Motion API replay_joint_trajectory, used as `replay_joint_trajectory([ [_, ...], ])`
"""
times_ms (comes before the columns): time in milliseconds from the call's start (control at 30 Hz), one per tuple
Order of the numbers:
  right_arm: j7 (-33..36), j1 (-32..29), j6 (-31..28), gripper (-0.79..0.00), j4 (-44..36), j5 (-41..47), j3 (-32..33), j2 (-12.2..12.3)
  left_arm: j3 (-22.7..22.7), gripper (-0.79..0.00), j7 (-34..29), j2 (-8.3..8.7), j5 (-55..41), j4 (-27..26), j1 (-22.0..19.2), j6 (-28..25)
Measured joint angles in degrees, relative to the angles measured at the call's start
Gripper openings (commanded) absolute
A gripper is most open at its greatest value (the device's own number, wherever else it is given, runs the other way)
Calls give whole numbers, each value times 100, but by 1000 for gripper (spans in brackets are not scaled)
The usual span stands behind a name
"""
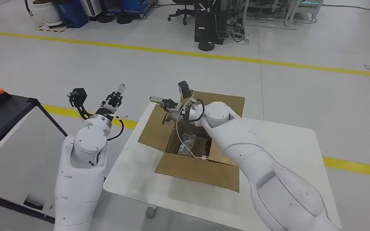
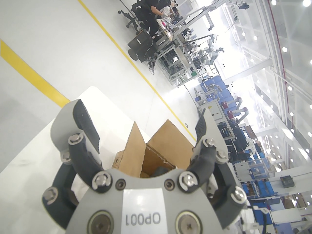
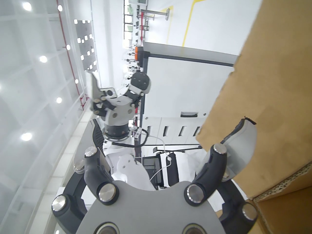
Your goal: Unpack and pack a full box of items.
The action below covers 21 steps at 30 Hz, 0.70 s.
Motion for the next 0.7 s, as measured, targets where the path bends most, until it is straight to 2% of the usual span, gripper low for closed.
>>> replay_joint_trajectory([
  [133, 601, 62, -283, 0, 21, 10, 340, 274, 94, 0, 56, -3, -12, -171, -44, -14],
  [267, 1317, -93, -589, 0, -21, 115, 808, 669, 181, 0, 83, -14, -157, -438, -48, -10],
  [367, 1984, -281, -635, 0, -121, 280, 1216, 989, 248, 0, -295, -16, -505, -585, -77, 25],
  [500, 2703, -635, -845, 0, -426, 373, 1800, 1437, 523, 0, -822, 7, -541, -662, -183, -334],
  [700, 3492, -1487, -464, 0, -1288, 611, 2975, 2161, 1194, 0, -1385, 3, -397, -270, -506, -867],
])
